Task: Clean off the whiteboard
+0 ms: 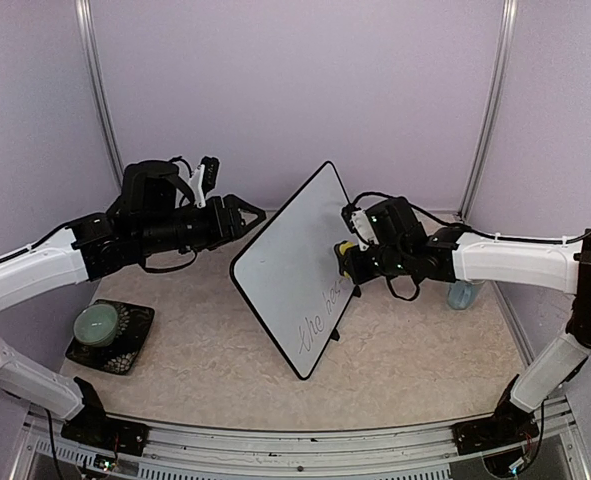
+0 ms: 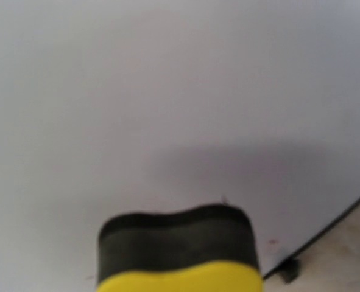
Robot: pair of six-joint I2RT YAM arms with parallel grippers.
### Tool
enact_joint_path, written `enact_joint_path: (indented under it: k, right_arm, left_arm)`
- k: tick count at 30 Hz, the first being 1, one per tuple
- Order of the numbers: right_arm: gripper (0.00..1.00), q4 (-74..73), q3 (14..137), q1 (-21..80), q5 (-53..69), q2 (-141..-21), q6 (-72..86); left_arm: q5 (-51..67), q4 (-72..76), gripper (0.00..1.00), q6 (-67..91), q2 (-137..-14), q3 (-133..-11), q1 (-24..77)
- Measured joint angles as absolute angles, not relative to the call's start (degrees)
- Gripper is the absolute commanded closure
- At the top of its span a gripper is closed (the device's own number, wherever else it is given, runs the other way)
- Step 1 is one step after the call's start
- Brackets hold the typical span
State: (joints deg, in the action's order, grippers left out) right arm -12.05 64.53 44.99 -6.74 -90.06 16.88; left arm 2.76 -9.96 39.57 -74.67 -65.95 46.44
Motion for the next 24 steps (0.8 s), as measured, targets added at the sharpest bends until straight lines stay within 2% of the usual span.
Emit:
enact_joint_path:
  k: [9,15,24]
  right_arm:
    - [1.00,-12.7,67.4,42.2,-19.9,-90.1,18.1]
    - [1.00,-12.3,71.3,37.5,-21.9,-90.6,18.9]
    - [1.00,-12.2,71.6,36.6,-21.2,-93.0,19.5]
  left_arm:
    - [-2.0,-9.5,0.29,42.2,-63.0,-58.2,50.6]
    - [-8.3,-8.5,0.27,43.3,-59.2,-51.8,56.2]
    - [-17.4,-3.3,0.28,43.7,-57.6,-44.2,61.7]
